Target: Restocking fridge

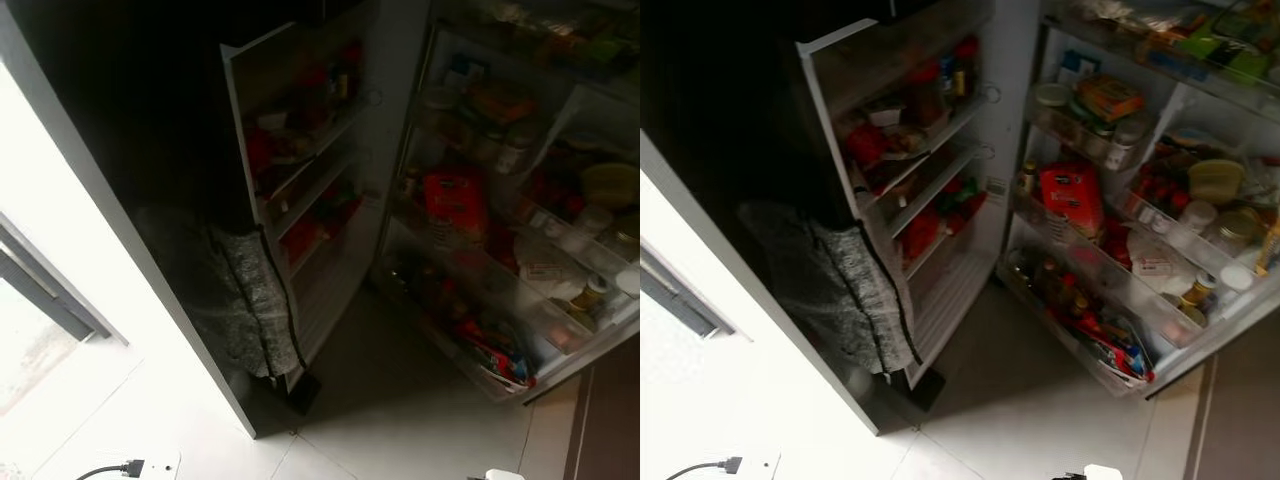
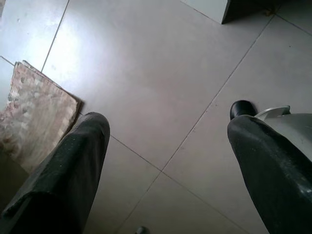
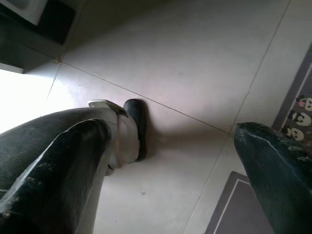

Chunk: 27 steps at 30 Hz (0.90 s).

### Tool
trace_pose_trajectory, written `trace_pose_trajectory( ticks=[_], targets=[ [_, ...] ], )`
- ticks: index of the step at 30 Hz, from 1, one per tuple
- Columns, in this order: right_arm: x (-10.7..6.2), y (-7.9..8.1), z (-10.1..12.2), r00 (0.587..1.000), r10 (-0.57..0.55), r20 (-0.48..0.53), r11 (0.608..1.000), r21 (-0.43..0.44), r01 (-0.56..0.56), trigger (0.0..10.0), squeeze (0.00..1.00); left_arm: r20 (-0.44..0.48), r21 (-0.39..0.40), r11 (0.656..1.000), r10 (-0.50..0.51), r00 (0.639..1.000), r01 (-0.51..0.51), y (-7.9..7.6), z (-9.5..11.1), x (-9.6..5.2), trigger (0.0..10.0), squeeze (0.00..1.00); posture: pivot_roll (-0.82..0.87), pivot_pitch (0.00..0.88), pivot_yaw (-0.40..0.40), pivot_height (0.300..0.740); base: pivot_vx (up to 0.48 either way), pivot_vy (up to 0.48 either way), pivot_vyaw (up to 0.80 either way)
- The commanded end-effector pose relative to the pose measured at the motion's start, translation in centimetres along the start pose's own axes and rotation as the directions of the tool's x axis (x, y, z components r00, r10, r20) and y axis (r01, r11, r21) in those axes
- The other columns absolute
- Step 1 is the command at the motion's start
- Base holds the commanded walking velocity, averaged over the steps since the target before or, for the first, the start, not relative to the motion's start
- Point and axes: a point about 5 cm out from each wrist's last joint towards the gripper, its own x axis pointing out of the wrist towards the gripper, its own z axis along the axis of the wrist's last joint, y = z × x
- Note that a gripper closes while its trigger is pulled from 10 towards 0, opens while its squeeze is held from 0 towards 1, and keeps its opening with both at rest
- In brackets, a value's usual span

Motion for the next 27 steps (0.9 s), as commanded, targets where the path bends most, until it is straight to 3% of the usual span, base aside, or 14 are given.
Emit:
trace_pose_trajectory(
  ticks=[1,7,12,13,15,17,27],
  targets=[
    [-0.2,-0.6,-0.5,0.998,-0.063,0.003,0.998,0.029,0.063,10.0,0.0,-0.021,0.02,1.0,-0.008,1.0,0.008,0.1,-0.5,-0.1,10.0,0.0,-0.01,0.096,0.019,0.74,0.0,0.0,0.0],
    [-0.7,-1.6,-0.6,0.955,-0.291,0.055,0.944,0.182,0.277,10.0,0.0,-0.02,0.02,1.0,-0.007,1.0,0.008,0.2,-0.5,-0.1,10.0,0.0,-0.02,0.095,0.024,0.74,0.0,0.0,0.0],
    [-1.0,-1.9,-0.7,0.918,-0.391,0.07,0.897,0.252,0.363,10.0,0.0,-0.019,0.024,1.0,-0.004,1.0,0.004,0.4,-0.4,-0.1,10.0,0.0,-0.02,0.091,0.025,0.74,0.0,0.0,0.0],
    [-1.1,-2.2,-0.4,0.888,-0.452,0.08,0.875,0.231,0.425,10.0,0.0,-0.017,0.027,1.0,-0.001,1.0,0.002,0.4,-0.4,0.0,10.0,0.0,-0.02,0.091,0.025,0.74,0.0,0.0,0.0],
    [-0.9,-3.5,3.8,0.8,-0.561,0.213,0.826,0.214,0.522,10.0,0.0,-0.016,0.03,1.0,0.0,1.0,0.001,0.4,-0.3,0.0,10.0,0.0,-0.02,0.091,0.028,0.74,0.0,0.0,0.0],
    [-1.2,-4.3,5.8,0.739,-0.614,0.277,0.789,0.262,0.556,10.0,0.0,-0.013,0.03,1.0,-0.001,1.0,0.002,0.4,-0.2,0.0,10.0,0.0,-0.02,0.094,0.03,0.74,0.0,0.0,0.0],
    [-1.8,-5.2,6.9,0.651,-0.69,0.318,0.724,0.305,0.619,10.0,0.0,-0.004,0.039,0.999,-0.009,1.0,0.01,0.4,0.0,0.0,10.0,0.0,-0.03,0.091,0.029,0.74,0.0,0.0,0.0]
  ],
)
